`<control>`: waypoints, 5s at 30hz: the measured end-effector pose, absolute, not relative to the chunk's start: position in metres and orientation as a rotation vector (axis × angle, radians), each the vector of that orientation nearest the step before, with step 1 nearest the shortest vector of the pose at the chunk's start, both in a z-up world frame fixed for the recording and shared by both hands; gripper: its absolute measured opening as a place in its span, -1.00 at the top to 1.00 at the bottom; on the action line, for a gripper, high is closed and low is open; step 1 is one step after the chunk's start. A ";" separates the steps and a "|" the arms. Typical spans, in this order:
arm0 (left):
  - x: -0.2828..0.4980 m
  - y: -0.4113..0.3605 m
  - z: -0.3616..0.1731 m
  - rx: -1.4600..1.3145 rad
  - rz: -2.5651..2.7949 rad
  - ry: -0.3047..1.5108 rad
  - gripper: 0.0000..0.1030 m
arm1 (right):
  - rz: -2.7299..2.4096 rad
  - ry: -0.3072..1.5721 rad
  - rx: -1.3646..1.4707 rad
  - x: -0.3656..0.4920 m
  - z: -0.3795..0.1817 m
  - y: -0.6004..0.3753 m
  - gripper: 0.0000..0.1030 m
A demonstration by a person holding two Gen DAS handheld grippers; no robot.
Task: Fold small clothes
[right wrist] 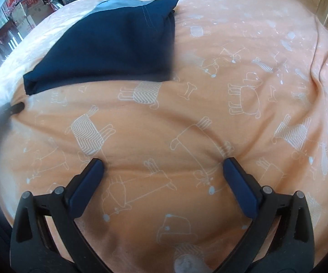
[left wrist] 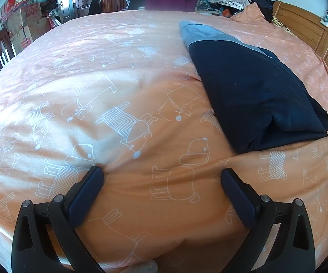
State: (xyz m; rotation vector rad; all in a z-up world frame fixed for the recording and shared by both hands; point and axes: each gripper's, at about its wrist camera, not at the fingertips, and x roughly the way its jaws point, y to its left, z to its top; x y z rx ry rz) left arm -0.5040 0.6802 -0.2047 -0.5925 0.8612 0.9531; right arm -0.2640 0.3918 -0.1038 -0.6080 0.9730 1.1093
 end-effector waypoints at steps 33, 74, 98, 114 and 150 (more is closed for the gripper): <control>-0.505 0.681 -0.202 -0.599 0.959 0.833 -1.00 | 1.080 0.969 -0.564 -0.248 -0.110 0.401 -1.00; -0.507 0.565 0.092 -0.128 1.169 0.329 -1.00 | 1.112 0.544 -0.332 -0.323 0.126 0.374 -1.00; -0.478 0.542 0.076 -0.204 1.035 0.481 -1.00 | 1.146 0.628 -0.355 -0.340 0.124 0.371 -1.00; -0.470 0.549 0.085 -0.208 1.030 0.485 -1.00 | 1.155 0.655 -0.341 -0.336 0.125 0.373 -1.00; -0.464 0.553 0.087 -0.208 1.029 0.488 -1.00 | 1.185 0.665 -0.338 -0.336 0.128 0.378 -0.99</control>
